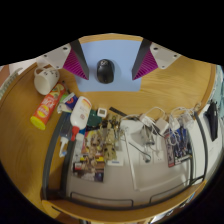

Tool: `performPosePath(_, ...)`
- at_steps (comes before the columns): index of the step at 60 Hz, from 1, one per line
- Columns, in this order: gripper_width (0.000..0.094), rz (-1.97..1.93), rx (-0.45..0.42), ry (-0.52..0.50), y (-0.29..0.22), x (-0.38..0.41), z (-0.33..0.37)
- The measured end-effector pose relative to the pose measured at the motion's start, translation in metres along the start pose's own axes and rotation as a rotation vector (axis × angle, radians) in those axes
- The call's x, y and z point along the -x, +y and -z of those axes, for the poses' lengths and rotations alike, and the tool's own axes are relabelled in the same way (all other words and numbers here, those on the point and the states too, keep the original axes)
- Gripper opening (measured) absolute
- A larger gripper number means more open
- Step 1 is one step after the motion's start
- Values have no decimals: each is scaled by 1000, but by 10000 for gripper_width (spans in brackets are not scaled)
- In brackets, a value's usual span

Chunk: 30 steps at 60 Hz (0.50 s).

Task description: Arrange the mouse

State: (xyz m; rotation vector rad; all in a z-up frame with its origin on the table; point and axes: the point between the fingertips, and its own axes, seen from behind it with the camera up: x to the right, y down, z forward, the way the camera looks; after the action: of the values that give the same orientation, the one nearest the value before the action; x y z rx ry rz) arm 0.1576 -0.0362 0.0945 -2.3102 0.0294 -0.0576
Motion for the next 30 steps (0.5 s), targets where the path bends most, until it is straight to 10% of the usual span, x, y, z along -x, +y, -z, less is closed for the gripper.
performPosePath(30,864,5,-191,-46,-70,88,166)
